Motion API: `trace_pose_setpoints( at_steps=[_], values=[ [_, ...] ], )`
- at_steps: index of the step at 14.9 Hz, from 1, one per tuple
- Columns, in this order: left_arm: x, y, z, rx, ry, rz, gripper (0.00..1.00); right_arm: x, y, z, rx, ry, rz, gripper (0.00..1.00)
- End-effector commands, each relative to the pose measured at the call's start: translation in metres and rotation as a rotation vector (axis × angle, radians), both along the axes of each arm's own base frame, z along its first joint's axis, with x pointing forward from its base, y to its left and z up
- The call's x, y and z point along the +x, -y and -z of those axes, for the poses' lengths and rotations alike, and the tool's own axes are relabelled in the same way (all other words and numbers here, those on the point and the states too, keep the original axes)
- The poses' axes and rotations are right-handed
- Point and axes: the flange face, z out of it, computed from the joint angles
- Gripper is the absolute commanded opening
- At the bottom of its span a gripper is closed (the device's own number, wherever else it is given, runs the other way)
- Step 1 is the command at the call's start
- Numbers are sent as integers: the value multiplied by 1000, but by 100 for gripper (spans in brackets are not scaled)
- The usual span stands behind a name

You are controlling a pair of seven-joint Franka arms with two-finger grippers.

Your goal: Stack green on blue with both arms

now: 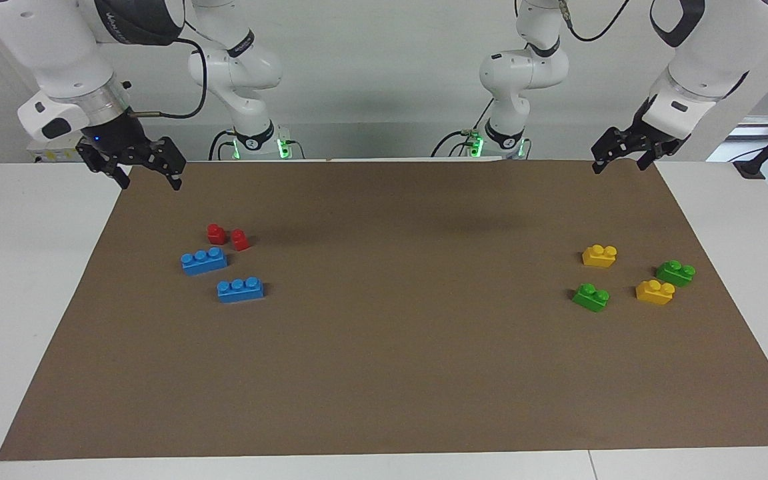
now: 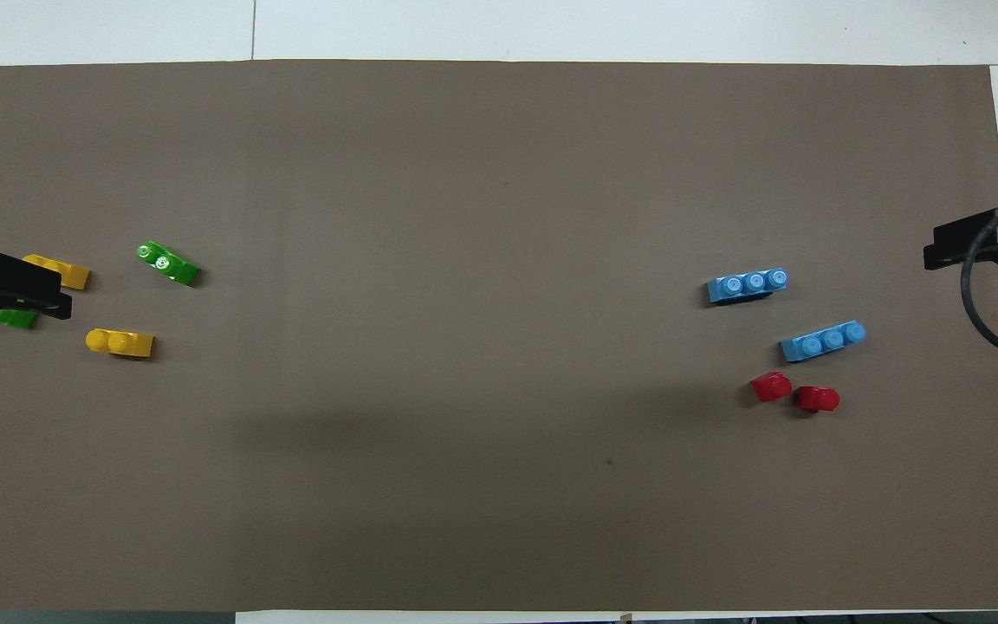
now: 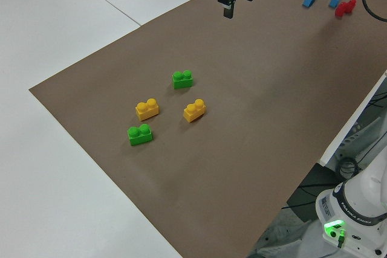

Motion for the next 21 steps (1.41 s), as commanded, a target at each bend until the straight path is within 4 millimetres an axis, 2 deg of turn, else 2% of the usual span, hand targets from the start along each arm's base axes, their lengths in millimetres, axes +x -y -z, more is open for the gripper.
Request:
trace_pose_setpoints(
  at_steps=[1, 3, 7, 12, 15, 18, 19, 21],
  values=[
    [-4, 1, -8, -11, 13, 3, 100, -2, 5, -3, -9, 26, 7, 100],
    [-3, 1, -6, -11, 26, -37, 100, -2, 4, -4, -7, 28, 51, 100],
    [2, -1, 6, -30, 57, -255, 100, -1, 9, -4, -12, 40, 38, 100],
    [19, -5, 37, -27, 94, -484, 100, 10, 13, 6, -26, 123, 13, 100],
    [42, -11, 69, -35, 87, -608, 100, 14, 20, 19, -13, 130, 56, 100],
    [67, -15, 106, -33, 81, -716, 100, 22, 12, 37, 12, 100, 390, 100],
    [73, -19, 119, -30, 73, -744, 100, 30, 3, 46, 23, 96, 510, 100],
    [85, -34, 141, -32, 85, -780, 100, 40, -6, 65, 52, 61, 726, 100]
  ],
)
